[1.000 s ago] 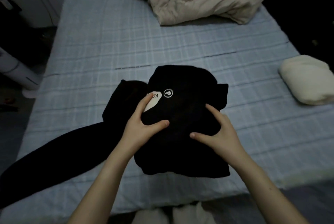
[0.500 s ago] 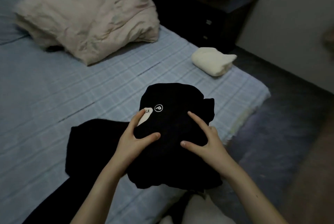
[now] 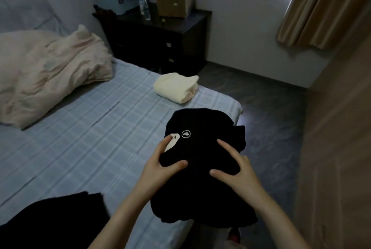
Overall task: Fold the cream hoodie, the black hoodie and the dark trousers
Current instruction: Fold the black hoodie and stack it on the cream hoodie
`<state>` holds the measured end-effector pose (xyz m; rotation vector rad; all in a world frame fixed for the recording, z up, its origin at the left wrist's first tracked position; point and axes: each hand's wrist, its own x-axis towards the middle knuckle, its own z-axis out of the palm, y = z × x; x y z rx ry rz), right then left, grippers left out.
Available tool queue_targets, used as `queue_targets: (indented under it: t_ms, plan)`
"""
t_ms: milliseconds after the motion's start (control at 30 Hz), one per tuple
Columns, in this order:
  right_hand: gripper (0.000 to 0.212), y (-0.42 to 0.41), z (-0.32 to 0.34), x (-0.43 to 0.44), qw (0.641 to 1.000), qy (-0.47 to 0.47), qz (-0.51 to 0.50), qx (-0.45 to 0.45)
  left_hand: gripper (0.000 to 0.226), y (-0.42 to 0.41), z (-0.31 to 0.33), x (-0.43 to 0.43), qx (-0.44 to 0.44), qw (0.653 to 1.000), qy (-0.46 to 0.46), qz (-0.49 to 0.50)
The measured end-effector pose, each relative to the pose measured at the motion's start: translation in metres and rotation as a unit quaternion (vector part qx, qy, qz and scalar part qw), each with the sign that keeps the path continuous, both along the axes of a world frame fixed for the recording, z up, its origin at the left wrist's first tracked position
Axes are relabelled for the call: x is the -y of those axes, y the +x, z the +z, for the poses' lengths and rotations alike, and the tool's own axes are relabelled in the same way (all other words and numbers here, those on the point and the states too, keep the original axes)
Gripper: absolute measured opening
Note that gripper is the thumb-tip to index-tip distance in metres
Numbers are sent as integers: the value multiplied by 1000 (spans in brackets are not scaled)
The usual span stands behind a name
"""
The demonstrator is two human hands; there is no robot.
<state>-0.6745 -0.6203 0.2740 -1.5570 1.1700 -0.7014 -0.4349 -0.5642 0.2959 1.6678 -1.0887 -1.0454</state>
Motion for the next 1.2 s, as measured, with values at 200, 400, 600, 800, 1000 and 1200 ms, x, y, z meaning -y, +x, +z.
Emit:
queue_targets:
  t_ms: [200, 400, 600, 800, 1000, 1200]
  plan:
    - [79, -76, -5, 120, 999, 10, 18, -26, 75, -79, -13, 106, -27, 999, 13, 24]
    - [80, -101, -9, 245, 995, 12, 97, -38, 73, -116, -25, 197, -37, 994, 16, 101]
    - [86, -74, -48, 386, 980, 33, 188, -60, 79, -118, -74, 289, -69, 977, 20, 201]
    - [84, -27, -82, 516, 955, 48, 272, -108, 78, -111, -129, 388, -113, 952, 37, 281]
    - [85, 28, -118, 635, 909, 51, 388, -145, 77, -119, -174, 473, -147, 904, 44, 400]
    - [82, 77, -192, 721, 858, 55, 491, -141, 79, -128, -245, 541, -160, 849, 61, 500]
